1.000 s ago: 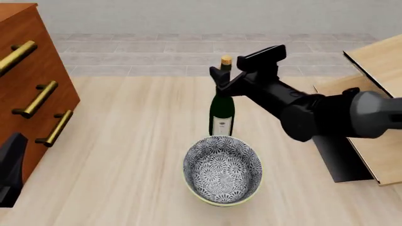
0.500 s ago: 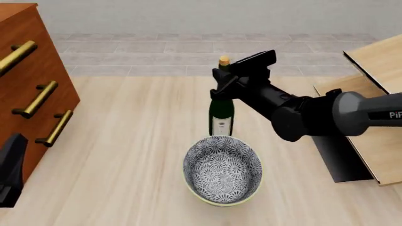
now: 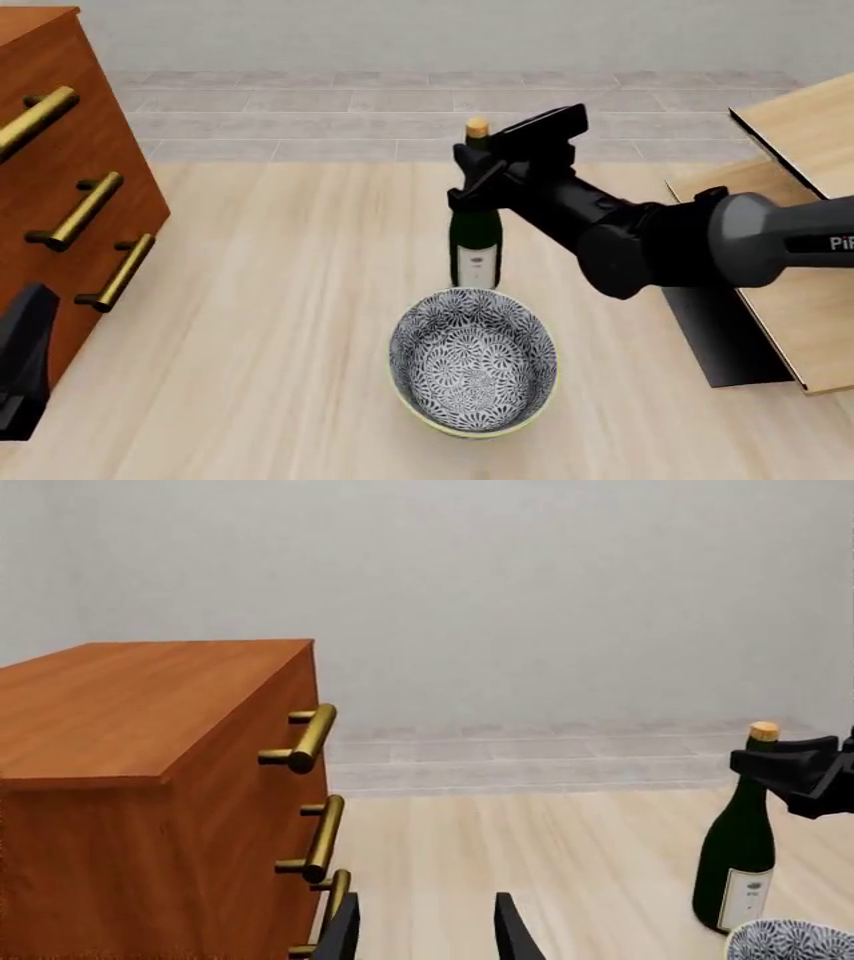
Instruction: Put the wine bottle on the wine rack.
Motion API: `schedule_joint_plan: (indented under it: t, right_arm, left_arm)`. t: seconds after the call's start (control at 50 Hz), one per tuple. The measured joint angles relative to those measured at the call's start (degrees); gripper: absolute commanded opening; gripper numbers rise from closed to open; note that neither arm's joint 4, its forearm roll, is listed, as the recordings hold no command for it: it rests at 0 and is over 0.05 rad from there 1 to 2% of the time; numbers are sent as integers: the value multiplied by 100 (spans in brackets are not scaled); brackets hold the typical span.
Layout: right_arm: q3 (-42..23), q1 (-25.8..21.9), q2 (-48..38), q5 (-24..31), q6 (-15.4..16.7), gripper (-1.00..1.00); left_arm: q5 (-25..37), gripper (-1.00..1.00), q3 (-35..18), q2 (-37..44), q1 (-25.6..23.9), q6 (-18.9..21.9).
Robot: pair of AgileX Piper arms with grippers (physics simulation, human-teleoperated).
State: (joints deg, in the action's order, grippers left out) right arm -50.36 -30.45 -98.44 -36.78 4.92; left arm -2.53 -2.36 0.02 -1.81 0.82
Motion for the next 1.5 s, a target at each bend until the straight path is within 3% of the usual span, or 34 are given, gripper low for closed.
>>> schedule_joint_plan:
  t: [0.48, 0.82, 1.18, 1.5]
  right_arm:
    - [21, 259, 312, -288, -178, -100]
    - [-62, 306, 1089, 205, -547, -100]
    - [-391, 366, 2273, 1455, -1350, -100]
    - [-1329, 1270, 3073, 3467, -2209, -100]
  left_arm:
    - [17, 100, -45, 0, 16, -12]
    - [-23, 100, -22, 0, -20, -43]
    - [-203, 100, 116, -1, -92, -135]
    - [-325, 100, 208, -1, -156, -162]
